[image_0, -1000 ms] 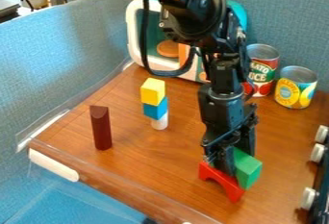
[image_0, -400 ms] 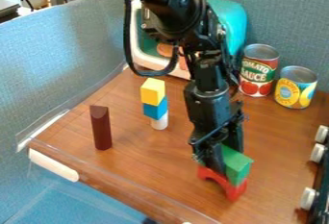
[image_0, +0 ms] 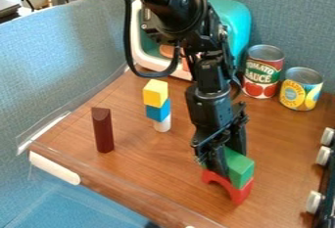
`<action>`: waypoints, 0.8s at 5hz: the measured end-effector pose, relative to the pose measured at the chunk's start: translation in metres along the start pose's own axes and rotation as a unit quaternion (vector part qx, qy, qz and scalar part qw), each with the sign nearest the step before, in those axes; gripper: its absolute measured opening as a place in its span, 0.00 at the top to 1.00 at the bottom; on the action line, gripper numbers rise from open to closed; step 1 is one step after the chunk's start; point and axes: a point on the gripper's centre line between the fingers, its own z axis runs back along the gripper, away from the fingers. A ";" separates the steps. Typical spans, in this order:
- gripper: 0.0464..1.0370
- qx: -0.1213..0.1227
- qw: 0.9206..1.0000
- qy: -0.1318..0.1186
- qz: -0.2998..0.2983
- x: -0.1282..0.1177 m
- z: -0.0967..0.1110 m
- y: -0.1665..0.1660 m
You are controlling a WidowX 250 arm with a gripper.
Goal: Put the green arch on top of the red arch
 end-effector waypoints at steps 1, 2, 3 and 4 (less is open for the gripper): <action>0.38 0.010 1.000 0.002 -0.006 0.000 0.000 0.001; 0.09 0.020 0.999 0.007 -0.025 0.000 -0.003 -0.001; 0.03 0.018 1.000 0.006 -0.021 -0.002 -0.003 -0.003; 0.03 0.008 1.000 0.004 -0.023 -0.008 0.002 -0.011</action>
